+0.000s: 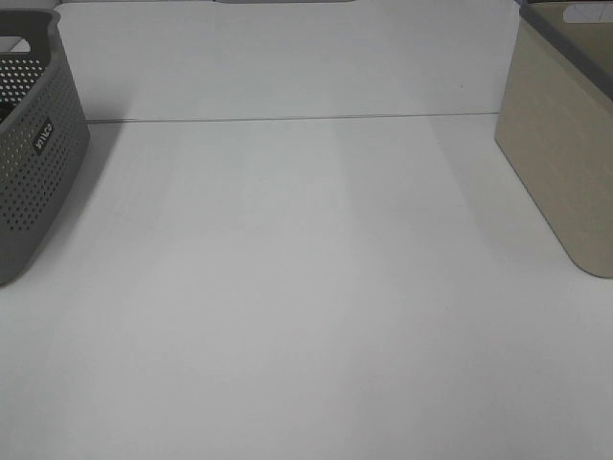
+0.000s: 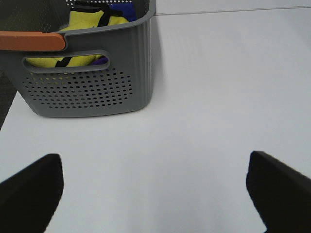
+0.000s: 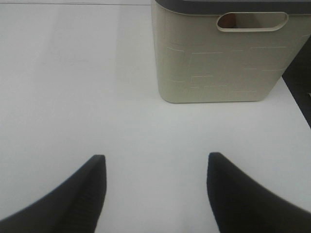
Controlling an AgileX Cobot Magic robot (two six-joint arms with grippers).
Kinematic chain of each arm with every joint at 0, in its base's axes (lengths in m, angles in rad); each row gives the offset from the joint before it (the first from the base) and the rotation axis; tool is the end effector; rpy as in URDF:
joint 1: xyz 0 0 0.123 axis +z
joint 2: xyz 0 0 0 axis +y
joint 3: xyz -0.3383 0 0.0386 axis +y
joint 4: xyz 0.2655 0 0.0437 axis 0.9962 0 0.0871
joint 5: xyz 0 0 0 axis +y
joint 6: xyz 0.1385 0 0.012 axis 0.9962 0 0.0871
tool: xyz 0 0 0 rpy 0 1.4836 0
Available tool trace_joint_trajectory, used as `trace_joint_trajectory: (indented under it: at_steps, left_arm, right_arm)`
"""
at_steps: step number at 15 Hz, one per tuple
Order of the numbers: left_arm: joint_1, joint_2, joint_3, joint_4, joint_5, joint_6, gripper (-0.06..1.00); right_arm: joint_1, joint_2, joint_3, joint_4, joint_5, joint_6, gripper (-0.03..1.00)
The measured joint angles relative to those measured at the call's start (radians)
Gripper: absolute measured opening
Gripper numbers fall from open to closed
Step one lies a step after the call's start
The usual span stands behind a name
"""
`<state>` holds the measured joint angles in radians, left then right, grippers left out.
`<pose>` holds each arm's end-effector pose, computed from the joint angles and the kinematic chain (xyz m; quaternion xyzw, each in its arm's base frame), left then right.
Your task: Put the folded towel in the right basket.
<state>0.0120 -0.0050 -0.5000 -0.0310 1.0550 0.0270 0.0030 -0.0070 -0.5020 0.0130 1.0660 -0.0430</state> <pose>-0.0029 -0.0038 0.2645 0.0070 0.8503 -0.0052 0.5262 -0.0041 0.0016 0.2637 -0.0199 0.8520 -0.0040 0.5231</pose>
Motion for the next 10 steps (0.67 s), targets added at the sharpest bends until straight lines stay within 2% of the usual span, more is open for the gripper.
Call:
trace_joint_trajectory:
  at_steps: [10]
  left_arm:
    - [0.000, 0.000, 0.000, 0.000, 0.000, 0.000, 0.97]
  right_arm:
    - [0.000, 0.000, 0.000, 0.002, 0.000, 0.000, 0.58]
